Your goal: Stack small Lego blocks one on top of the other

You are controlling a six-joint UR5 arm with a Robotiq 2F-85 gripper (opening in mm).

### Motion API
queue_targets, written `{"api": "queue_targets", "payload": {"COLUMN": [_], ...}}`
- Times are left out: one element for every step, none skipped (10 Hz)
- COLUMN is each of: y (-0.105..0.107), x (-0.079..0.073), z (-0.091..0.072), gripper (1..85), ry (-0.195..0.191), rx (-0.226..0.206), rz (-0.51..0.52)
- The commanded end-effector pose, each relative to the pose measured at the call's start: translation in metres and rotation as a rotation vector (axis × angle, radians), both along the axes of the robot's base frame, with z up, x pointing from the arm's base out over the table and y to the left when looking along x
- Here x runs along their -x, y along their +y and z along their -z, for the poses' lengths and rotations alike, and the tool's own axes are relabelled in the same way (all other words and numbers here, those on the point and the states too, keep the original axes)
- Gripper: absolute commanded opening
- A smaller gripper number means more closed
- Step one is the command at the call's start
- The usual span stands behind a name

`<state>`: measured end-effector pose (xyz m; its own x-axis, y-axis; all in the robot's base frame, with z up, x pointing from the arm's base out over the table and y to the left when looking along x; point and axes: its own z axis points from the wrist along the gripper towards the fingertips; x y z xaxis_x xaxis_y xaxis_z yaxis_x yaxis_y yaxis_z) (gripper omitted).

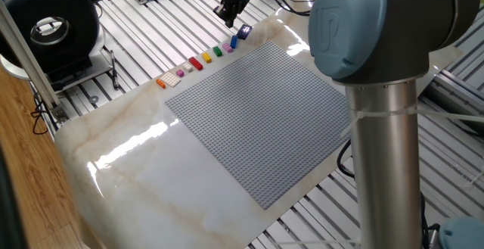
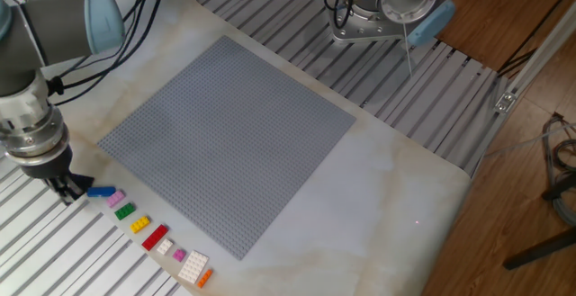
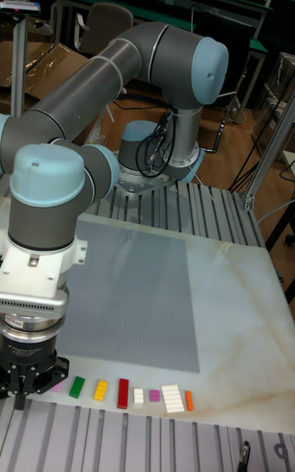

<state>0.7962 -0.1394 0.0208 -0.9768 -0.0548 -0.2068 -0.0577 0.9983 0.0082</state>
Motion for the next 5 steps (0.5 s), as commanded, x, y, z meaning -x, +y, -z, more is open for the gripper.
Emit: {"api": "queue_targets", "payload": {"y": [0.0013, 0.0017, 0.0006, 0.0001, -0.0005], "x": [-0.0049, -0.0048, -0.0048, -0.0049, -0.0047], "z": [0.006, 0.0062, 0.0076, 0.0081, 0.0092], "gripper": [1.0, 1.0, 1.0, 1.0, 1.0], "ry": [-0.037, -0.039, -0.044, -0.047, -0.052], "rx": [-0.026, -0.029, -0.029, -0.031, -0.033], "rz": [-0.016, -0.016, -0.021, -0.024, -0.026]}}
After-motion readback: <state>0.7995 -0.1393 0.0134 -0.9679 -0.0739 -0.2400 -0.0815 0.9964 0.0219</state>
